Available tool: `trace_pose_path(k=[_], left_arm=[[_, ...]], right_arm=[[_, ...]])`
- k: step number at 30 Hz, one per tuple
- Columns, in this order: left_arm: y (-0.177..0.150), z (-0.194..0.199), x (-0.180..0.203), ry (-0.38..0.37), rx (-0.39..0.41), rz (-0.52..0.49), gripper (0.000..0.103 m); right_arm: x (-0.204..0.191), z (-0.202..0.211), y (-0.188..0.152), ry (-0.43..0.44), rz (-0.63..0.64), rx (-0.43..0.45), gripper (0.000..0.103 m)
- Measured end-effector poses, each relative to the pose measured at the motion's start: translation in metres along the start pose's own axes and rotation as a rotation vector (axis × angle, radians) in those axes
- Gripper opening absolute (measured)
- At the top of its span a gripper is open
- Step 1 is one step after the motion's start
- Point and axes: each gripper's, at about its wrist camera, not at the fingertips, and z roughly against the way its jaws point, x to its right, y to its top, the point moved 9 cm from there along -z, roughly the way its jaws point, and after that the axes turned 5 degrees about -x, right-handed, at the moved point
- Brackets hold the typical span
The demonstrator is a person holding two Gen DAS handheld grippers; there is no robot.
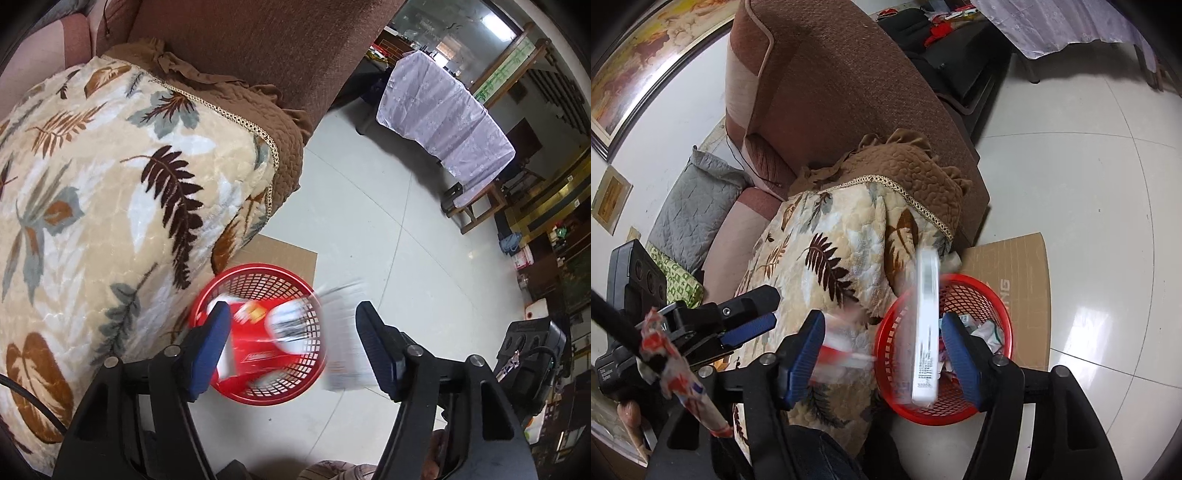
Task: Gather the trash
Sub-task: 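Open both tools to drop the wrapper and box into the wastebasket, then move both tools back over the orange box and pink paper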
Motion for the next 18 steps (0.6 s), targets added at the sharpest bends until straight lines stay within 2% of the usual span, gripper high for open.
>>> trace_pose_path(k=[6,11,18], left_arm=[[-0.002,0.024,-0.004,-0.011,0.037,0.007,0.070],[-0.008,0.069,-0.017,-0.005,0.110,0.022,0.070],[-0.037,0.145,-0.051,-0.016,0.230,0.091,0.071]], right_arm=[[-0.012,0.007,0.001,0.017,0.025,0.007,0.070],[-0.052,0.017,-0.001,0.070,0.101,0.023,0.074],[-0.117,0.022,-0.016,0.154,0.214,0.018,0.076]])
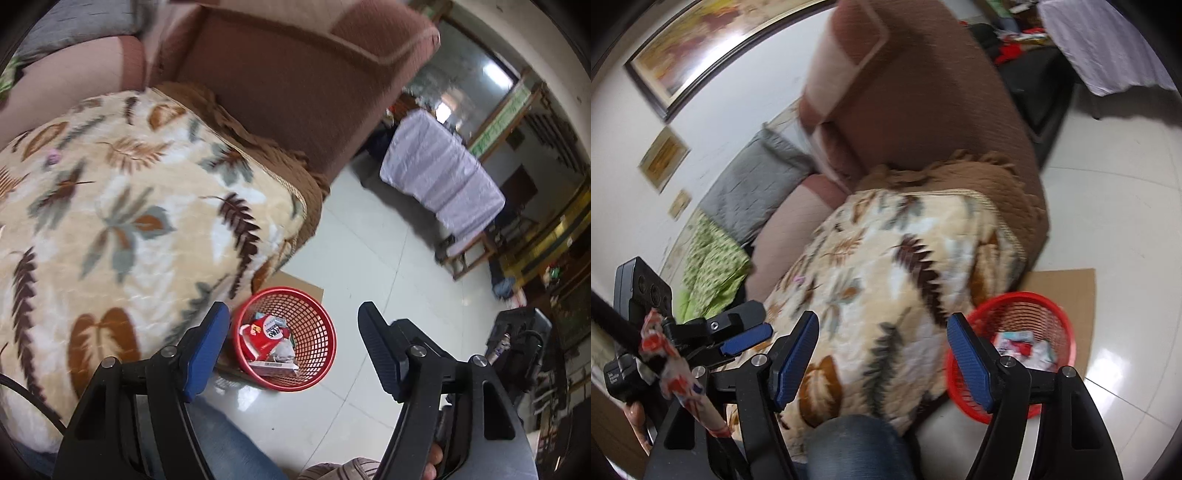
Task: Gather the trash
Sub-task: 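Move both tools back over the orange box and pink paper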
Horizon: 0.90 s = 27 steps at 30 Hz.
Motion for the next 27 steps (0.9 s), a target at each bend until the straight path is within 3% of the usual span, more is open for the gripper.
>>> trace_pose_path(k=[6,13,18,27], left_arm=[[-0.005,0.063,-0.053,0.022,0.096,0.104,0.073],[0.010,0.127,-0.157,0.111,0.205,0.309,0.073],[0.022,0.161,-0.246,0.217,0.261,0.482,0.074],[0.042,0.156,-0.363,0.334,0.233,0.712,0.074]], right_arm=[[-0.059,-0.019,-0.009,0.070,0.090,-0.038,0.077],[-0.133,-0.073,-0.021,0.157,0.204,-0.128,0.077],[-0.180,-0.116,-0.015,0.193,0.280,-0.158,0.077],[-0.233,-0.219,0.008,0.241,0.320,-0.234,0.077]])
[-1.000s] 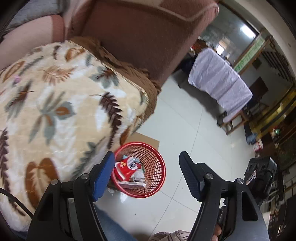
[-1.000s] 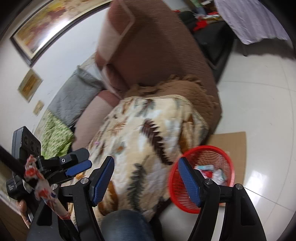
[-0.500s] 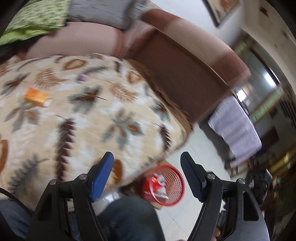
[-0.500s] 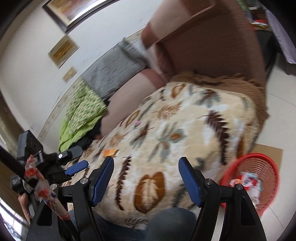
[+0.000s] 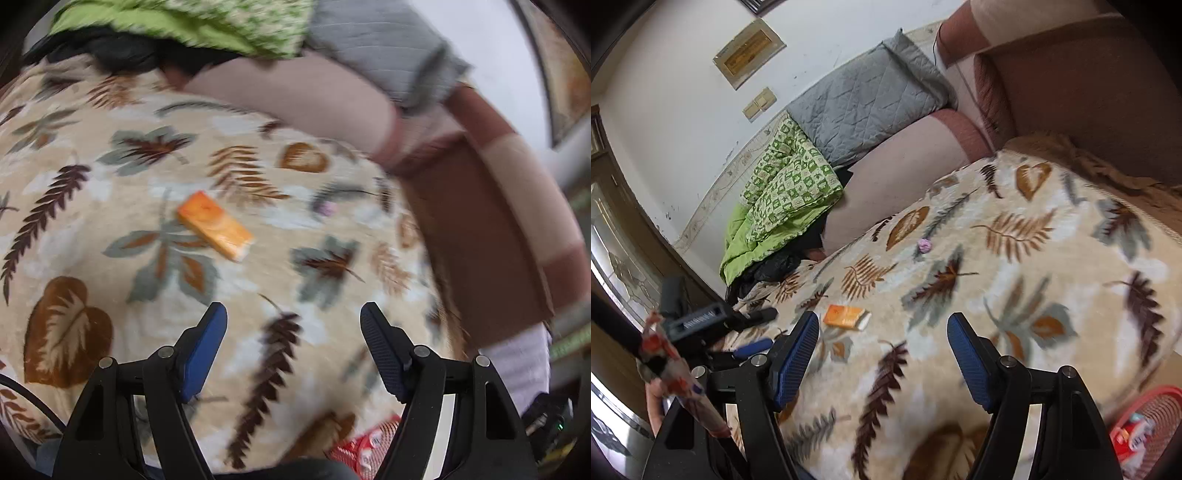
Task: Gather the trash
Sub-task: 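Move both tools back over the orange box and pink paper, then grasp the orange box with the left tool while the right tool grasps the pink crumpled paper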
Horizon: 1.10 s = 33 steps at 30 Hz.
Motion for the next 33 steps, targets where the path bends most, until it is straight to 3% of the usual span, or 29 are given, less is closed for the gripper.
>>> trace_pose_path(k=[6,11,18,21,26,30,32,33], left_arm=[[0.036,-0.058,-0.023,0.092,-0.071,0.099,0.074],[0.059,-0.103,-0.036,0.185,-0.080,0.108,0.074],[0.072,-0.155,-0.060,0.222,-0.086,0.157,0.074],[0.073,-0.173,-0.075,0.237,-0.129,0.185,0.073],[0.080,-0.170,-0.083,0.216,-0.121,0.223,0.073],[0.083,-0.168,-0.094,0.229,-0.109,0.260,0.073],[0.085,-0.168,-0.096,0.223,-0.108,0.261,0.073],[0.086,-0.168,-0.095,0.223,-0.108,0.260,0.073]], right_arm=[[0.004,-0.065,0.035,0.023,0.016,-0.060,0.075],[0.015,-0.126,0.054,0.031,0.025,-0.115,0.071],[0.043,-0.197,0.075,0.038,-0.003,-0.183,0.062],[0.051,-0.229,0.081,0.024,0.000,-0.220,0.060],[0.064,-0.289,0.096,-0.007,-0.025,-0.270,0.053],[0.078,-0.330,0.104,-0.081,-0.050,-0.299,0.050],[0.086,-0.344,0.102,-0.101,-0.070,-0.318,0.043],[0.088,-0.349,0.100,-0.106,-0.081,-0.329,0.033]])
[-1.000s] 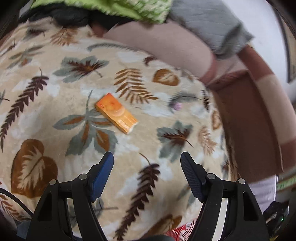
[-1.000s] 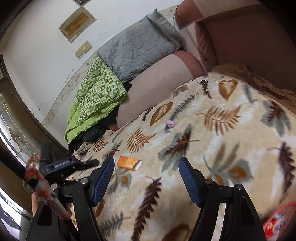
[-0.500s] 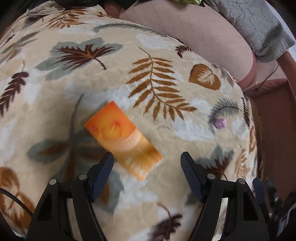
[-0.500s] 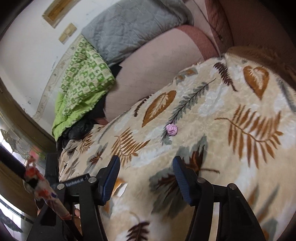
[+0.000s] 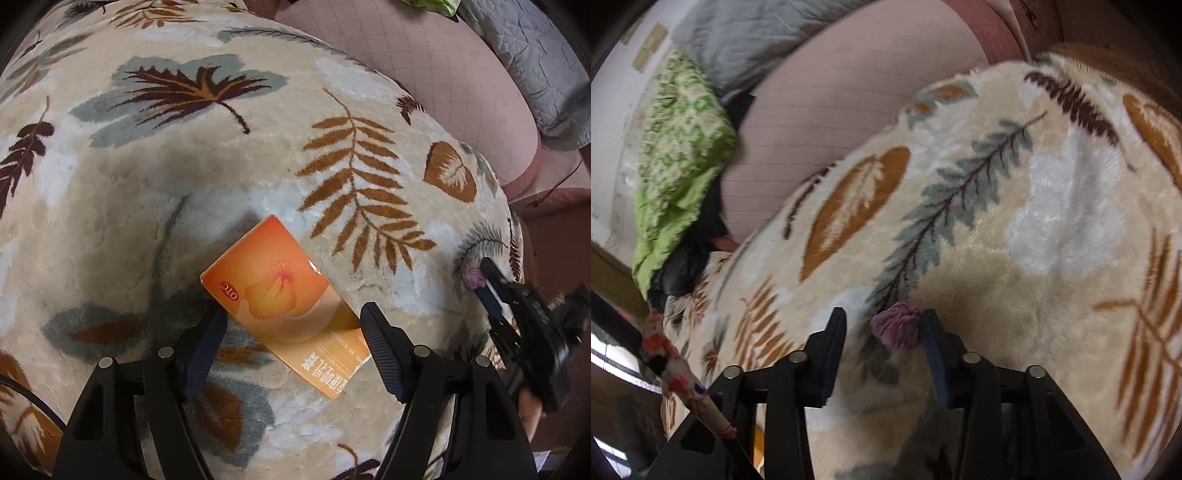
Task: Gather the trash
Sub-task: 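Grasp the orange box with the left tool while the right tool grasps the pink crumpled paper, then carry the orange box and pink paper over the red wastebasket with both tools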
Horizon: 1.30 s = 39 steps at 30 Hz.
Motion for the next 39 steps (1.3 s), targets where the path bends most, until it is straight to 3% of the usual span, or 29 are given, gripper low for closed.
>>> trace_pose_path(k=[1,6,14,17,21,26,31,39], left_arm=[[0.000,0.000,0.000,0.000,-0.001,-0.003,0.073],[0.007,-0.001,0.001,0.011,0.022,-0.024,0.073],[0.006,-0.006,0.009,0.078,0.021,-0.101,0.076],[0.004,-0.004,0.008,0.074,0.016,-0.104,0.070],[-0.008,0.003,0.005,0.029,-0.042,-0.110,0.056],[-0.030,0.026,0.006,-0.087,-0.093,-0.098,0.049],[-0.058,0.056,0.026,-0.126,-0.047,-0.203,0.048],[-0.133,0.108,0.070,-0.319,-0.032,-0.373,0.048]], right_arm=[[0.002,-0.004,-0.002,-0.008,-0.006,-0.005,0.027],[0.001,0.008,-0.019,-0.017,-0.014,0.016,0.026],[-0.028,0.101,-0.095,0.019,0.033,0.142,0.026],[-0.030,0.140,-0.122,0.032,0.011,0.198,0.026],[-0.027,0.182,-0.151,0.043,-0.033,0.247,0.026],[-0.025,0.222,-0.181,0.004,-0.046,0.298,0.026],[-0.020,0.249,-0.209,-0.025,-0.057,0.322,0.026],[-0.024,0.321,-0.246,-0.031,-0.040,0.418,0.026]])
